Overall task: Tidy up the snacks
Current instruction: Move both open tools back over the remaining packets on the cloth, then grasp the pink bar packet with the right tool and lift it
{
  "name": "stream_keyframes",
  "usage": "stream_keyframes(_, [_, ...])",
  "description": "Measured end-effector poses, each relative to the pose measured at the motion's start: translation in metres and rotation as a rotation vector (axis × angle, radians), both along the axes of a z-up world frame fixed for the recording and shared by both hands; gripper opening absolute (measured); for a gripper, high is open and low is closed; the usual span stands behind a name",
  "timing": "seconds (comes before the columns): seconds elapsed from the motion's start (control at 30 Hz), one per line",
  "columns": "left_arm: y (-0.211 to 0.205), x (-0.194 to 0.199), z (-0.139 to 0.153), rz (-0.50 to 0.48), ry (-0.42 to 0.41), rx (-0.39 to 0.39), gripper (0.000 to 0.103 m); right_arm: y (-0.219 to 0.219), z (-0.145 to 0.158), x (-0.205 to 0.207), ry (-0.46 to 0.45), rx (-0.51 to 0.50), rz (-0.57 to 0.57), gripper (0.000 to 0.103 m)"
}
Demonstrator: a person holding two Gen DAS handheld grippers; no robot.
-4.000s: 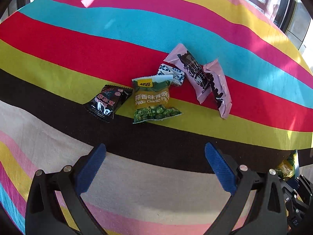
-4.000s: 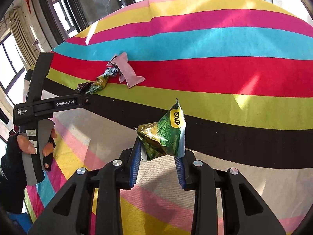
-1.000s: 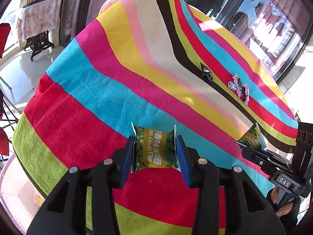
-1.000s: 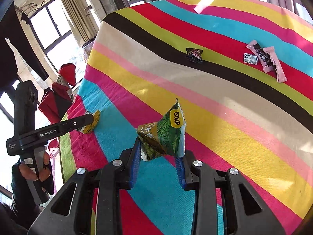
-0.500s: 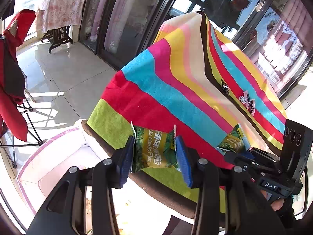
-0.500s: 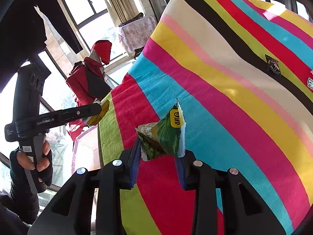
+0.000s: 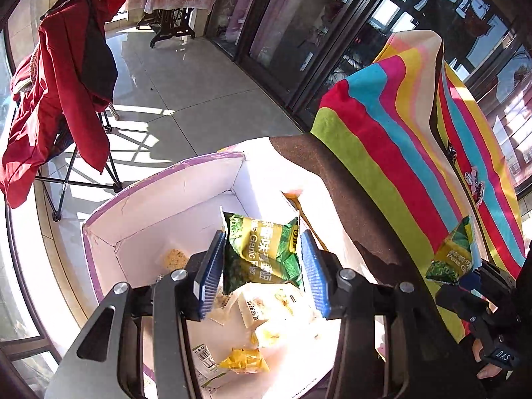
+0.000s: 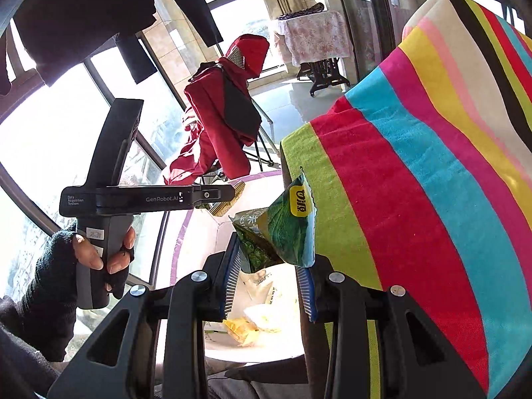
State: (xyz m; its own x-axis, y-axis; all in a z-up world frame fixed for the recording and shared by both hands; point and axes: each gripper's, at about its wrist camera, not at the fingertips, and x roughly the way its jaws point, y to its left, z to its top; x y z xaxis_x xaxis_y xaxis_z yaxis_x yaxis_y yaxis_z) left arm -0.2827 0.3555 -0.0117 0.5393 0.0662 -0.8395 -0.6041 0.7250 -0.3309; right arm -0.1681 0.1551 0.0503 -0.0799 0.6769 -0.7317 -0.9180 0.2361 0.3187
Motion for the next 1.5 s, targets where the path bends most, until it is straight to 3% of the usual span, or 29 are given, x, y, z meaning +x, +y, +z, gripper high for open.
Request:
stream_keyframes(0.1, [0.004,-0.002,-0.007,0.044,0.045,0.026,0.049,0.006,-0.003,-0.020,-0.005,-0.018,0.081,0.036])
stream_keyframes(0.13, [0.006,-0.001,-0.007,0.077,0.076,0.055,0.057,0.008,-0.005,-0.027,-0.010,-0.030,0.114,0.037])
stream_keyframes(0.17, [0.009,-0.001,-0.007,0.120,0.110,0.093,0.074,0.009,-0.006,-0.033,-0.023,-0.046,0.139,0.043])
stream_keyframes(0.2, [0.011,-0.003,-0.004,0.175,0.140,0.142,0.082,0.009,-0.006,-0.038,-0.047,-0.057,0.147,0.066])
stream_keyframes(0.27, [0.012,-0.005,0.006,0.248,0.149,0.214,0.096,0.003,-0.002,-0.040,-0.088,-0.042,0.138,0.085])
stream_keyframes(0.33, [0.010,-0.005,0.019,0.269,0.114,0.248,0.100,-0.007,0.006,-0.035,-0.075,-0.006,0.128,0.085])
stream_keyframes(0.5, [-0.004,0.013,0.051,0.236,-0.019,0.304,0.100,-0.041,0.029,-0.011,-0.066,0.104,0.036,0.085])
stream_keyframes(0.77, [-0.053,0.103,0.064,-0.005,-0.133,0.179,0.101,-0.113,0.030,0.054,-0.068,0.135,-0.288,0.085])
stream_keyframes(0.9, [-0.090,0.167,0.057,-0.174,-0.127,0.096,0.101,-0.157,0.017,0.096,-0.054,0.110,-0.493,0.085])
stream_keyframes(1.07, [-0.142,0.251,0.030,-0.363,-0.058,0.091,0.101,-0.206,0.001,0.150,-0.042,0.035,-0.709,0.085])
stream_keyframes(1.13, [-0.165,0.272,0.028,-0.374,-0.062,0.153,0.101,-0.225,-0.001,0.170,-0.066,0.012,-0.781,0.085])
stream_keyframes(1.2, [-0.183,0.293,0.027,-0.443,-0.085,0.104,0.101,-0.242,0.000,0.187,-0.108,-0.002,-0.836,0.085])
stream_keyframes(1.3, [-0.208,0.316,0.030,-0.467,-0.111,0.074,0.101,-0.264,-0.001,0.214,-0.152,-0.034,-0.918,0.085])
stream_keyframes(1.43, [-0.233,0.344,0.027,-0.500,-0.105,0.142,0.101,-0.291,-0.006,0.248,-0.109,-0.024,-0.999,0.085])
stream_keyframes(1.5, [-0.237,0.358,0.022,-0.492,-0.095,0.180,0.101,-0.298,-0.005,0.259,-0.143,-0.035,-1.017,0.085])
